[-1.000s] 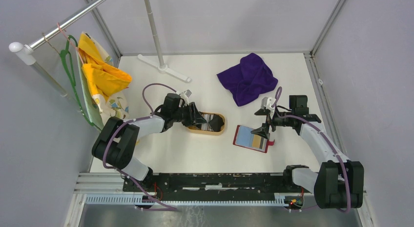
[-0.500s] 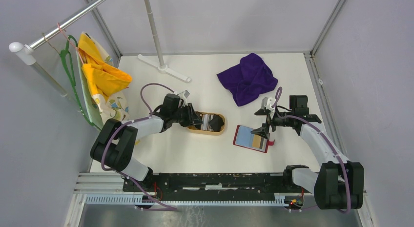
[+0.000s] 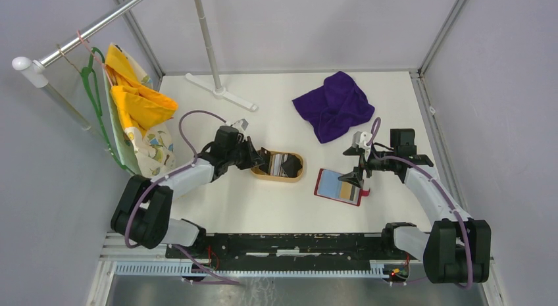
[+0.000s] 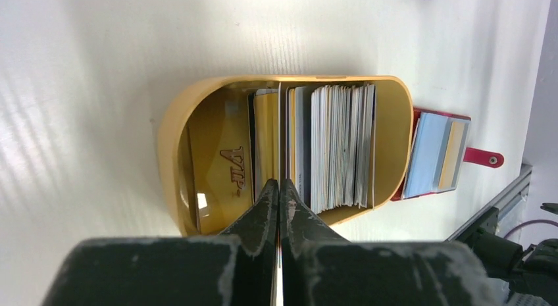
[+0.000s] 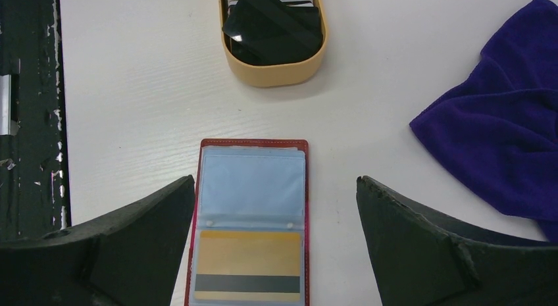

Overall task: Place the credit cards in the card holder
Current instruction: Pick up the credit card from the storage box, then insert the credit card into the card holder.

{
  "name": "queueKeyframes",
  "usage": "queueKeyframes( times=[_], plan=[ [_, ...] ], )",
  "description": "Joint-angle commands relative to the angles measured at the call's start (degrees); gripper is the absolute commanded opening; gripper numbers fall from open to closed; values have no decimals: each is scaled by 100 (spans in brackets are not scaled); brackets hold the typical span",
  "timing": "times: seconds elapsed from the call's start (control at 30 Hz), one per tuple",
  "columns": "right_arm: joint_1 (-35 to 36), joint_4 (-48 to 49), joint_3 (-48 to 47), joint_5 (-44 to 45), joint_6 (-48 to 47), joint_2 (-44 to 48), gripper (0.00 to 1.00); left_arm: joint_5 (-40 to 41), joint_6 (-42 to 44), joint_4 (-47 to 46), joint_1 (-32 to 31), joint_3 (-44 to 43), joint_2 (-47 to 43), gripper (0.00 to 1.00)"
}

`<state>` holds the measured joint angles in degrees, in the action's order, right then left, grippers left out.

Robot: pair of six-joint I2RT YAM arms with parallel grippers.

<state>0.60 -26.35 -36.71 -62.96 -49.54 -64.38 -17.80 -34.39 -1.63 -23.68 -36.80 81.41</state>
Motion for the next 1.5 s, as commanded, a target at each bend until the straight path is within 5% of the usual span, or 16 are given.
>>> queueKeyframes(
  times=[0.0, 0.17, 0.27, 0.5, 0.73, 1.0, 1.47],
  plan=[
    [-25, 29, 17, -206, -171, 148, 98, 637, 392, 332, 21, 26, -801, 2],
    [-25, -171, 189, -586, -711, 275, 98, 527, 415, 199, -27, 238, -1778, 2],
    [-25, -665, 190, -1019, -1433, 308, 98, -181, 185, -695, -36, 526, -2130, 2],
    [-201, -677, 308, -1583, -1251, 283, 98, -1249, -740, -3332, -577, 1390, -2342, 2],
    [-196, 378, 592, -1910, 101, 268, 98, -352, -422, -4270, -1895, 1417, -2017, 2],
    [-91, 1620, 708, -1625, 1871, 268, 96, -279, -441, -5295, -2494, 1135, -879, 2],
    [503, 4011, 1134, -1074, 5140, 169, 71, -337, -808, -6517, -2968, 693, 606, 2]
  ],
)
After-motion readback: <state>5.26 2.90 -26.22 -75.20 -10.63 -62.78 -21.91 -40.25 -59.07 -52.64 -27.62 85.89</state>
